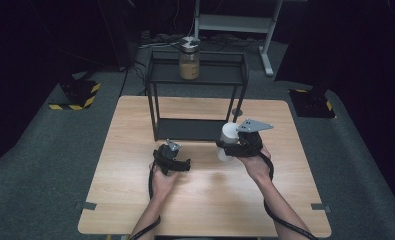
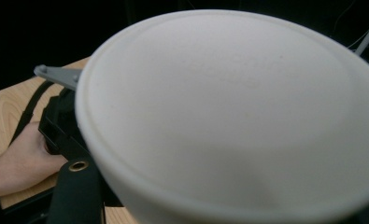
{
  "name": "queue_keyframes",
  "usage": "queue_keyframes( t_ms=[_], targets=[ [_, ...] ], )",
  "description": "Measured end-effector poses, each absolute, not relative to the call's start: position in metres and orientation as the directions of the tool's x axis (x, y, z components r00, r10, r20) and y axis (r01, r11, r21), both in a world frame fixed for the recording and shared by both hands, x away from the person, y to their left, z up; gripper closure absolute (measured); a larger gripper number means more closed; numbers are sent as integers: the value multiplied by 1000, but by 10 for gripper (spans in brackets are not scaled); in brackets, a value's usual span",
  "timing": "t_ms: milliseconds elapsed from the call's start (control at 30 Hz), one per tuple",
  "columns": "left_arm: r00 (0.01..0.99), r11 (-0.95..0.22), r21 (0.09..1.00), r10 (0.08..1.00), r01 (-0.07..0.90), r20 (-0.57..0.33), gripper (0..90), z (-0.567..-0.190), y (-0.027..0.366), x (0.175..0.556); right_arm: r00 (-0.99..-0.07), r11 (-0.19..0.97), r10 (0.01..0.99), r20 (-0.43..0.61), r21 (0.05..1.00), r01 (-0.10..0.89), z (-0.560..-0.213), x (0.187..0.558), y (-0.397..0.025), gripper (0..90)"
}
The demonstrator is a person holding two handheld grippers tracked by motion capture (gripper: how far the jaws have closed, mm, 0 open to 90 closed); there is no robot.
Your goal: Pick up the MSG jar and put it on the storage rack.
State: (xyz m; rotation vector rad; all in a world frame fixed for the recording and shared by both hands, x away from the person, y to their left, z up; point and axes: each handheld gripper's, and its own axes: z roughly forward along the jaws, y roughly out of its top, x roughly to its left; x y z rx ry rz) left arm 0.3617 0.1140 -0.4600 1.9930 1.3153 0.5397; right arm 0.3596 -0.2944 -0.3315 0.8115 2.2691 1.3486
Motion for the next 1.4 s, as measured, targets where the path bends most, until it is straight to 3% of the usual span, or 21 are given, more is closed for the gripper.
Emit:
queue_keyframes(
  t_ms=[1400],
  targets=[
    [406, -273, 726, 914, 631, -10, 29, -459, 112, 362, -809, 358, 587, -38, 908, 217, -174, 387, -290, 346]
  ],
)
